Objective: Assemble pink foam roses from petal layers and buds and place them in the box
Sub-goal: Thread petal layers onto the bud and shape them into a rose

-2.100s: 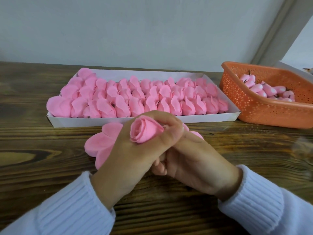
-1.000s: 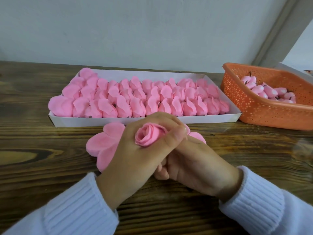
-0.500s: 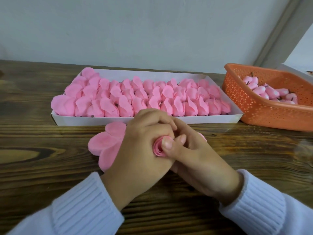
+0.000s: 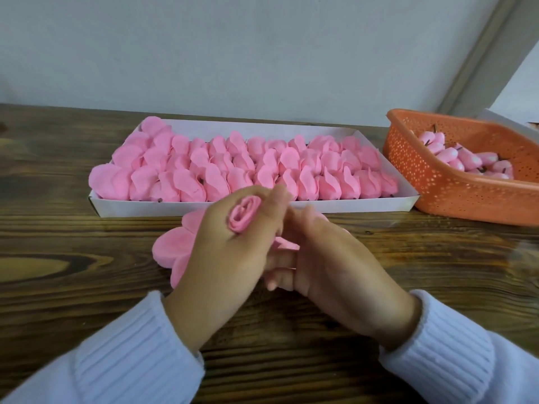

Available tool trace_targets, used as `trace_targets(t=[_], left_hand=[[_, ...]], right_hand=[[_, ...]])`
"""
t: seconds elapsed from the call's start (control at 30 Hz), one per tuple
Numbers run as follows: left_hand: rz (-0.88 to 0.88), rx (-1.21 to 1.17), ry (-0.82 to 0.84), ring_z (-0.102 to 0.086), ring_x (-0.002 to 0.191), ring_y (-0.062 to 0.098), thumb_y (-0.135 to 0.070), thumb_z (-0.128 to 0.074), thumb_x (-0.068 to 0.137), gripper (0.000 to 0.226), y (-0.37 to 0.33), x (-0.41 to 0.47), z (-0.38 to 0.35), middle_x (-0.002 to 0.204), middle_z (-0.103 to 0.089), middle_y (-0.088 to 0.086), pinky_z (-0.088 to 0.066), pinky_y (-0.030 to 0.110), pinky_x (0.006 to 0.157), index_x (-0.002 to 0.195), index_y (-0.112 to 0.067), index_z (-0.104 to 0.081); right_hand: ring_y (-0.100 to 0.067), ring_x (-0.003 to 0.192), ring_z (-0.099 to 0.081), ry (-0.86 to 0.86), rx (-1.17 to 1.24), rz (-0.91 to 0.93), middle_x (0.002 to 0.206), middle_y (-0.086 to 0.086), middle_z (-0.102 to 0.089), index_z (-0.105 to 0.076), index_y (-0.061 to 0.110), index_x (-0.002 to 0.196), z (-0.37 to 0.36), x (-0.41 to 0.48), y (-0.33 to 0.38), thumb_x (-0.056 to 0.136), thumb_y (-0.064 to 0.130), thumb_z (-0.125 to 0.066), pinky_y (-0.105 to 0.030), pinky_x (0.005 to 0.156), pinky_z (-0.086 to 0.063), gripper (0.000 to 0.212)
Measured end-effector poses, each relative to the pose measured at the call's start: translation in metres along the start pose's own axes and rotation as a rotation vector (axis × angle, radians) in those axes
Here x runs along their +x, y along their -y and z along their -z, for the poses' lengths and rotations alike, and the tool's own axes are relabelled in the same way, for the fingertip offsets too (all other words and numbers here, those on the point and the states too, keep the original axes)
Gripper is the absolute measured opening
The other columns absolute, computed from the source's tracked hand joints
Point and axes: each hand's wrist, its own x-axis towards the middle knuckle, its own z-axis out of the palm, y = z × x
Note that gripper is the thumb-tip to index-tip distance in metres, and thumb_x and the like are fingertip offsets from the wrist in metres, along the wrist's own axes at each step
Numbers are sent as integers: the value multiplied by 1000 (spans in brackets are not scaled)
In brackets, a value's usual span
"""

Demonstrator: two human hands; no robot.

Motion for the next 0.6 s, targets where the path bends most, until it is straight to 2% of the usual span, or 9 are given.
trace_targets(t=[0.07, 0.1, 0.17, 0.23, 0.33, 0.4, 0.43, 0.53, 0.6], left_hand=[[149, -186, -23, -52, 52, 34, -55, -62, 69, 34, 1, 3, 1, 69, -61, 12, -43, 27, 35, 67, -23, -69], [190, -239, -9, -51, 56, 35, -58, -62, 65, 34, 2, 5, 1, 72, -61, 12, -43, 27, 39, 63, -24, -68], [231, -265, 44, -56, 65, 39, -61, -64, 57, 38, 3, 5, 0, 74, -63, 12, -47, 30, 44, 65, -24, -70], [233, -218, 124, -57, 61, 36, -59, -70, 58, 43, 5, 4, 1, 74, -66, 14, -46, 26, 42, 77, -20, -72], [212, -199, 231, -56, 56, 35, -47, -73, 66, 46, 8, 5, 4, 82, -65, 20, -46, 25, 42, 83, -6, -61], [197, -234, 263, -54, 53, 33, -44, -70, 68, 44, 9, 6, 6, 89, -59, 31, -49, 28, 46, 94, -9, -63], [167, -245, 280, -53, 51, 30, -41, -69, 71, 41, 9, 6, 6, 92, -60, 30, -50, 30, 47, 100, -13, -63], [55, -213, 272, -59, 51, 23, -36, -68, 76, 38, 11, 5, 8, 99, -71, 3, -52, 29, 46, 112, -29, -59], [29, -228, 221, -63, 53, 17, -35, -69, 74, 37, 12, 5, 9, 95, -73, 0, -52, 27, 46, 109, -33, -57]], right_hand=[[-12, 69, -63, -10, -100, 63, 85, -2, -65, -56, 11, 111, 0, -2, -2, 88, 21, -53, -20, 59, -47, 25], [-10, 67, -61, -29, -171, 99, 87, -2, -63, -53, 9, 115, 0, -3, -2, 88, 11, -53, -19, 58, -46, 27], [-7, 65, -57, -47, -297, 163, 93, -6, -61, -49, 5, 120, -1, -4, -4, 86, 3, -56, -17, 57, -44, 34], [-4, 61, -57, -50, -364, 207, 98, -13, -59, -49, 2, 119, -2, -4, -4, 87, -3, -58, -14, 57, -45, 34], [-6, 53, -51, -87, -388, 211, 80, -3, -60, -58, 12, 109, 0, -4, -4, 87, 5, -57, -15, 51, -40, 23], [-12, 50, -44, -96, -332, 195, 62, 1, -55, -63, 23, 94, 1, -4, -3, 89, 14, -55, -19, 47, -33, 14], [-17, 50, -40, -96, -293, 185, 57, 0, -53, -65, 26, 86, 2, -3, -2, 89, 17, -54, -24, 47, -29, 15], [-22, 52, -32, -61, -149, 143, 55, -3, -49, -64, 20, 80, 4, -3, 1, 90, 23, -51, -35, 51, -19, 17], [-16, 52, -37, -17, -57, 116, 57, -3, -49, -59, 10, 84, 5, -3, 2, 90, 25, -48, -39, 54, -17, 19]])
